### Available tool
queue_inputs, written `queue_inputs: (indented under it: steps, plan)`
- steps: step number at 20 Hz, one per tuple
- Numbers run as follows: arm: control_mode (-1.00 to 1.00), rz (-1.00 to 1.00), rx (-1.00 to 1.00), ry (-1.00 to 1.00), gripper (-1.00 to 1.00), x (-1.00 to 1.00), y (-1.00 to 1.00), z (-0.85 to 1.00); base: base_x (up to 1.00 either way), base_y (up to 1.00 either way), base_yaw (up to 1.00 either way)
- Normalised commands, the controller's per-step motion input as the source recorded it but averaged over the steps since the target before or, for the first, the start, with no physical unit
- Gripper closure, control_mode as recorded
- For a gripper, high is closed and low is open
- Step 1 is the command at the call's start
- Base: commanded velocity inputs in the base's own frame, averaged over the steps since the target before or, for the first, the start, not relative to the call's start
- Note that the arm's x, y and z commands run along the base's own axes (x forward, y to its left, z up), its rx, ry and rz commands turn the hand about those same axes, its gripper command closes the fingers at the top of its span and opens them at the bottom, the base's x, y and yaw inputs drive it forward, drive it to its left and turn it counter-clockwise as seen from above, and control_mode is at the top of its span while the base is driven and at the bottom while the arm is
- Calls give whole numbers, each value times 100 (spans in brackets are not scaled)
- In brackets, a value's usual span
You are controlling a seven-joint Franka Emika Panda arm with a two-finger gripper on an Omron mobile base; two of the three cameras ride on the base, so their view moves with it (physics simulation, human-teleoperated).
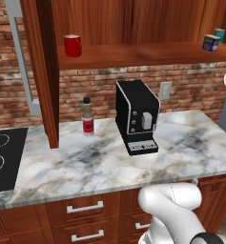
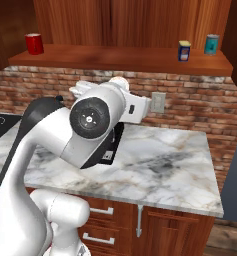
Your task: Pick the cans from the counter and place them in their designated side in the cabinet.
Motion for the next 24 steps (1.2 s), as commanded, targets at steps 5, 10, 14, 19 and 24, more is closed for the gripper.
queue_inputs:
  steps: [5, 10, 14, 19, 24]
  plan:
    - [-100, -1, 0, 1, 100, -10, 4, 15, 0, 0, 0]
    - [-100, -1, 0, 0, 100, -4, 4, 10, 0, 0, 0]
    - [-100, -2, 0, -4, 100, -5, 0, 7, 0, 0, 0]
    - [-100, -4, -1, -7, 100, -5, 1, 9, 0, 0, 0]
    - [-100, -5, 0, -1, 100, 3, 8, 3, 0, 0, 0]
